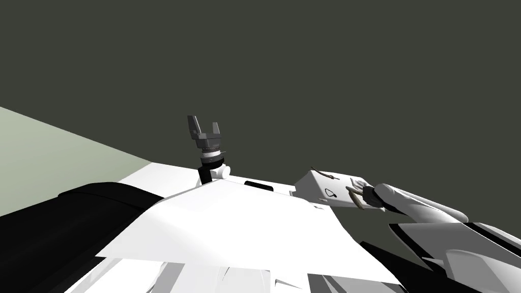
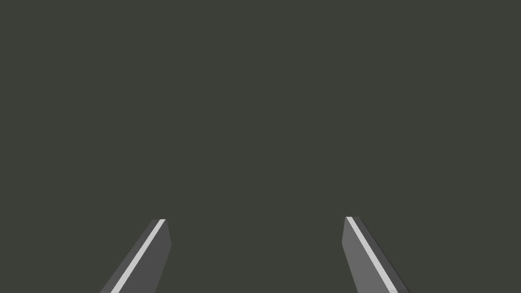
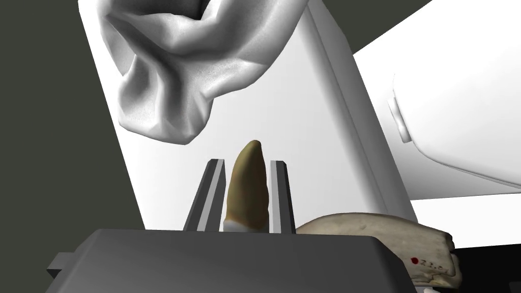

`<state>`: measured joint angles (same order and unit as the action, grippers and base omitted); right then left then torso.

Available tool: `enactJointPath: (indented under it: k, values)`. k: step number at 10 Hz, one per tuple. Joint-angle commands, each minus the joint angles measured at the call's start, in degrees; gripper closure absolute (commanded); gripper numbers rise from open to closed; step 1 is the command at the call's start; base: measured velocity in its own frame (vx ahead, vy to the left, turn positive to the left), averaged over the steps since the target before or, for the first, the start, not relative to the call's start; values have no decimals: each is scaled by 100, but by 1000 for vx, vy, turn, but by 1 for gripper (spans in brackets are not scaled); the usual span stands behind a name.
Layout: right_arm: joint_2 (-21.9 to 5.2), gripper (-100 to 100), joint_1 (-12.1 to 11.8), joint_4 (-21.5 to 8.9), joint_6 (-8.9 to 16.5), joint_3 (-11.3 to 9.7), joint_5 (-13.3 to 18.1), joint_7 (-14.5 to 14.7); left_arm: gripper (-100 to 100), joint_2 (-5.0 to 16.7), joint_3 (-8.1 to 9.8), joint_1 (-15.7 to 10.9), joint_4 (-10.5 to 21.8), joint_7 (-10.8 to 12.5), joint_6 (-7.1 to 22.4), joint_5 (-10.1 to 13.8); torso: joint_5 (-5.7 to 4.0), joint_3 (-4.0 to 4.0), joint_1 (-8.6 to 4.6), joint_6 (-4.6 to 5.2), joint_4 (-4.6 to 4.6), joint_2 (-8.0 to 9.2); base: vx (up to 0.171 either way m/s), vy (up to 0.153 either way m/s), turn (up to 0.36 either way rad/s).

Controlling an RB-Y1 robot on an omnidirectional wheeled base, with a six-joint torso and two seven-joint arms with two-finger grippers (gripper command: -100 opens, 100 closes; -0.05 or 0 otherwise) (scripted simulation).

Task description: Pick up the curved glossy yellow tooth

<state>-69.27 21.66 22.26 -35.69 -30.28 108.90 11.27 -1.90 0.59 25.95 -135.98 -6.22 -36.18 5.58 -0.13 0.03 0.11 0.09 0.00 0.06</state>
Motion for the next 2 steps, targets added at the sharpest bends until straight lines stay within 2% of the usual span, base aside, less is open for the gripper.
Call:
enactJointPath:
  k: [1, 2]
  values:
    - [0, 100, 0, 0, 0, 0, 0, 0, 0, 0, 0, 0, 0, 0, 0, 0, 0, 0, 0, 0, 0, 0, -5, 17, -8]
    - [-5, 0, -7, 25, -11, -6, 9, -46, 0, 0, 0, 0, 0, 0, 0, 0, -2, -4, -8, -1, -1, -7, 0, 0, 0]
